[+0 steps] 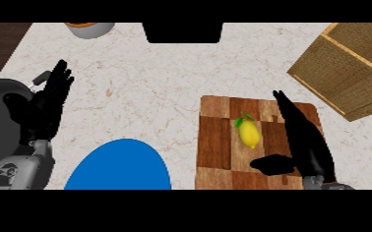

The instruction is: Pick the lemon from the cutting board and place it in the basket

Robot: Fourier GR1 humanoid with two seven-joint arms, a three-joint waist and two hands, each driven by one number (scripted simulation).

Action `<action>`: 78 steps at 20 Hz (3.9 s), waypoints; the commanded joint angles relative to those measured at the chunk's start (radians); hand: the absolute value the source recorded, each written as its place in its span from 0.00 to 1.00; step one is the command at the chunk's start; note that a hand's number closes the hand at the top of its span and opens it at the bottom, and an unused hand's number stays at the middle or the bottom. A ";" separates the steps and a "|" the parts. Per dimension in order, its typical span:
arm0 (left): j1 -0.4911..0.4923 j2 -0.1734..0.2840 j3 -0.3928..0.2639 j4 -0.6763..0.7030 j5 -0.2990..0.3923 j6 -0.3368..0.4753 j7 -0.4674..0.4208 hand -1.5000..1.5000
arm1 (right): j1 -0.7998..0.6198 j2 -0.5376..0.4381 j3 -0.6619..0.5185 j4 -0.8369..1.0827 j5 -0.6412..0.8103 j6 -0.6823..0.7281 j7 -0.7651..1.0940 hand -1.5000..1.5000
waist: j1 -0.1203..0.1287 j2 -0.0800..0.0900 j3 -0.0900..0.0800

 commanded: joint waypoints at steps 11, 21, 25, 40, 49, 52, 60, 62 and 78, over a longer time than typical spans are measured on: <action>-0.015 -0.069 0.035 -0.001 -0.081 -0.035 0.001 0.50 | 0.002 0.173 -0.065 0.092 0.128 0.044 -0.088 0.00 | 0.001 0.000 0.000; -0.048 -0.066 0.077 -0.042 -0.090 -0.053 0.092 0.50 | -0.050 0.221 -0.135 0.235 0.203 0.053 -0.145 0.00 | 0.003 0.000 0.000; 0.034 -0.093 0.080 -0.070 -0.098 -0.070 0.032 0.50 | 0.045 0.219 -0.115 0.185 0.236 0.042 -0.176 0.00 | 0.001 0.000 0.000; 0.048 -0.099 0.098 -0.125 -0.114 -0.116 0.077 0.50 | -0.032 0.292 -0.179 0.377 0.272 0.042 -0.255 0.00 | 0.003 0.000 0.000; -0.034 -0.145 0.074 -0.004 -0.166 -0.060 0.021 0.50 | -0.079 0.304 -0.121 0.545 0.277 0.075 -0.382 1.00 | 0.001 0.002 0.000; -0.001 -0.112 0.108 -0.032 -0.142 -0.084 0.024 0.50 | -0.059 0.304 -0.148 0.566 0.254 0.060 -0.412 1.00 | 0.004 0.002 0.000; -0.038 -0.104 0.103 -0.044 -0.119 -0.117 0.062 0.50 | -0.172 0.369 -0.158 0.695 0.210 -0.040 -0.356 1.00 | 0.028 0.008 0.001; -0.072 -0.130 0.069 -0.049 -0.154 -0.086 0.074 0.50 | -0.192 0.369 -0.152 0.735 0.147 -0.092 -0.329 1.00 | 0.044 0.016 0.004; -0.069 -0.118 0.087 -0.048 -0.143 -0.094 0.098 0.50 | -0.367 0.372 0.034 0.583 -0.206 -0.708 -0.416 1.00 | 0.027 0.000 0.001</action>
